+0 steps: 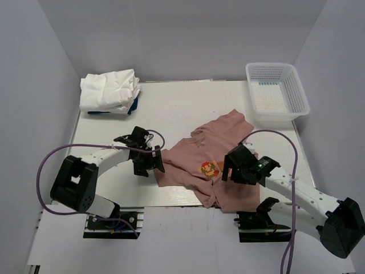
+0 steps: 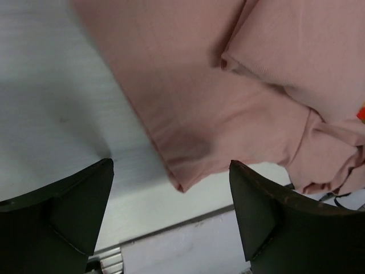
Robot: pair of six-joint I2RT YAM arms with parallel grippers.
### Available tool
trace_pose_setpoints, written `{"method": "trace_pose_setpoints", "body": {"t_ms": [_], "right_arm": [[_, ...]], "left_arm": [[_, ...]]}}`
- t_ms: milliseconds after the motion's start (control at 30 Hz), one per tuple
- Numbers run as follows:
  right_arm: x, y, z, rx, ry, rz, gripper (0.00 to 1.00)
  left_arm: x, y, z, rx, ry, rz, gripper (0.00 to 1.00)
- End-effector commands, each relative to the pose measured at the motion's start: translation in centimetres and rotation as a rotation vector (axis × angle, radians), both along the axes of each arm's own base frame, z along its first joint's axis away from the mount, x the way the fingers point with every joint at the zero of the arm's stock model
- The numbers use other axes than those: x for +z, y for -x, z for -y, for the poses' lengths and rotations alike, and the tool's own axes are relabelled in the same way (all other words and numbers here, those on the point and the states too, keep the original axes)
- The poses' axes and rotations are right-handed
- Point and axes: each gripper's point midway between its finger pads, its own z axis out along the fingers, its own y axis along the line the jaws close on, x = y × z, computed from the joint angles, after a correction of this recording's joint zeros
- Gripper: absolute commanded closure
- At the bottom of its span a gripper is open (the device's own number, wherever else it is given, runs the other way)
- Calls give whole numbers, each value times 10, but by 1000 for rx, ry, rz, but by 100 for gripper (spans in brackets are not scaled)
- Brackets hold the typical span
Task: Fold and stack the t-shirts
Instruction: Flatten out the tshirt
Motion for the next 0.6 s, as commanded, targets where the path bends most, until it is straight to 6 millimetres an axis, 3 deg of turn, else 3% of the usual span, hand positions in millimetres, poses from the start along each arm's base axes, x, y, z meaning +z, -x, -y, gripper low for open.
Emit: {"method": "trace_pose_setpoints", "body": {"t_ms": [0,33,100,233,267,333,367,400,433,500,567], "right_arm": [[-21,10,2,-36,-8,-62,10],[-21,5,-8,7,-41,-44,10],[-34,5,-8,26,-18,-77,10],[-43,-22,-29,119,-22,-45,10],[-52,-27,-26,118,17,-61,10],[-50,-55,-44,148,9,-16,10],[-62,-61,-44,193,47,-37,10],[-55,-83,-63,212,24,-13,10],[-63,-93,-71,233,22,-20,10],[-37,-132,-105,321,-23,60,10],[-44,-156,-120,363,0,62,10]], "left_arm": [[-7,-17,14,2,8,60,9],[-6,-20,18,-8,2,68,9],[1,-28,21,-10,-18,90,9],[19,-32,19,-5,-32,135,8],[23,-31,19,-5,-32,135,8],[30,-30,16,-1,-35,150,8],[32,-26,14,-1,-39,144,6],[38,-25,14,9,-29,155,6],[38,-22,10,21,-38,149,6],[42,-17,5,36,-56,147,5],[47,-16,-4,63,-85,164,3]]}}
